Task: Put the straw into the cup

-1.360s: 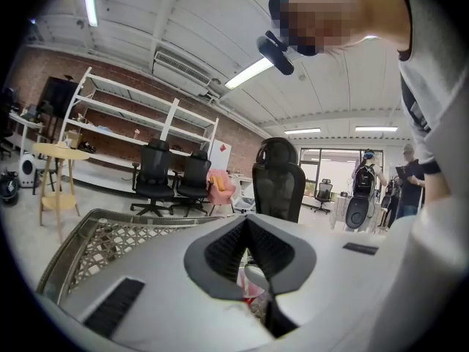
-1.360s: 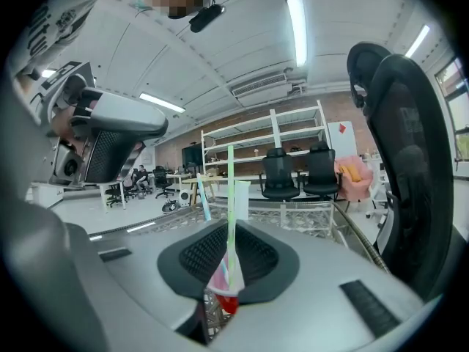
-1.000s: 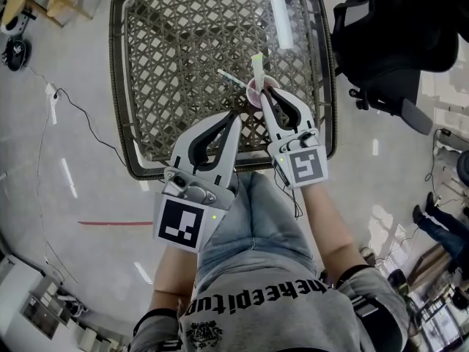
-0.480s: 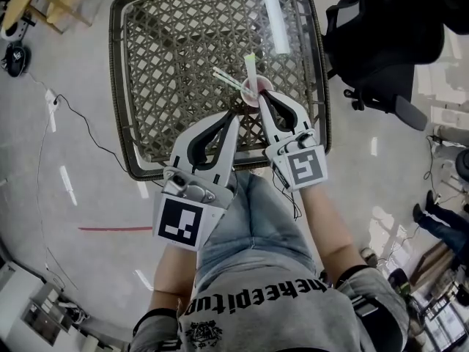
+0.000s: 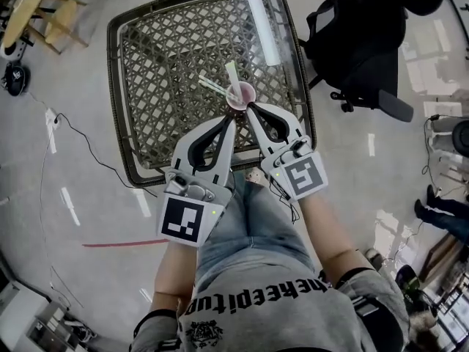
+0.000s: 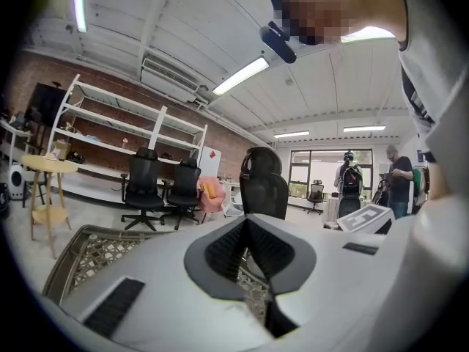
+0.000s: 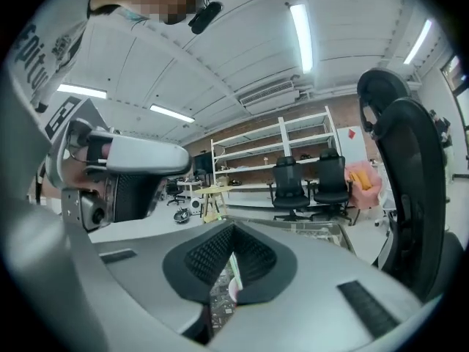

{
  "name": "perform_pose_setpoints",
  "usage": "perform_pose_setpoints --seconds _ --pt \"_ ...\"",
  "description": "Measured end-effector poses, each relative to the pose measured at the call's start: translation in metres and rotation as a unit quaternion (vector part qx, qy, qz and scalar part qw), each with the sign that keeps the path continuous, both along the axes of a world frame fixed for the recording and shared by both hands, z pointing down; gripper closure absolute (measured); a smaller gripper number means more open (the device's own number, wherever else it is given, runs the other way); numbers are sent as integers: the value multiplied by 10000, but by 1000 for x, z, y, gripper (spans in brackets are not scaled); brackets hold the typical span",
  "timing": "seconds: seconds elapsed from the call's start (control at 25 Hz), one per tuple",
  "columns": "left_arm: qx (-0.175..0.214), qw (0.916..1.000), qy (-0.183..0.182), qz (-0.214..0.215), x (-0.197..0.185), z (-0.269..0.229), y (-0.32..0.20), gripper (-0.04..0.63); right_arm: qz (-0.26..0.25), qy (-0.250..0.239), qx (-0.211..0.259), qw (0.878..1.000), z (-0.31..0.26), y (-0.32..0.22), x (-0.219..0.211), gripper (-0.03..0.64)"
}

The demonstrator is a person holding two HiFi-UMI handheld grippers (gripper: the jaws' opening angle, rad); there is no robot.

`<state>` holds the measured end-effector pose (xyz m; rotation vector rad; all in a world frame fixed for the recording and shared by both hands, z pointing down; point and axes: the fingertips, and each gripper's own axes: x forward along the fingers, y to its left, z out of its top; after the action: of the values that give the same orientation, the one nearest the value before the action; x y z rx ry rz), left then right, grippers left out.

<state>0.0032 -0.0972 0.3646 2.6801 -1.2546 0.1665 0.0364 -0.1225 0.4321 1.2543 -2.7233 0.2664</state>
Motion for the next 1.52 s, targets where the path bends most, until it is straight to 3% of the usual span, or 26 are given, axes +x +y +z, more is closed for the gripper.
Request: perform_pose_setpoints --seconds 0.52,0.68,0.84,1.2,1.52 --pt "225 9991 -16 370 27 -39 13 571 -91 -275 78 9995 -74 29 15 617" --pt "435 9983 150 355 33 -56 15 571 -99 -414 115 9990 -97 41 19 617" --pt "410 9978 42 523 41 -61 19 571 -42 -485 186 9986 -115 48 25 617" --pt "708 9947 350 663 50 -89 23 571 176 -432 340 9983 -146 61 41 617" --pt "766 9932 384 786 51 -94 28 571 228 -486 495 9973 -165 65 42 617"
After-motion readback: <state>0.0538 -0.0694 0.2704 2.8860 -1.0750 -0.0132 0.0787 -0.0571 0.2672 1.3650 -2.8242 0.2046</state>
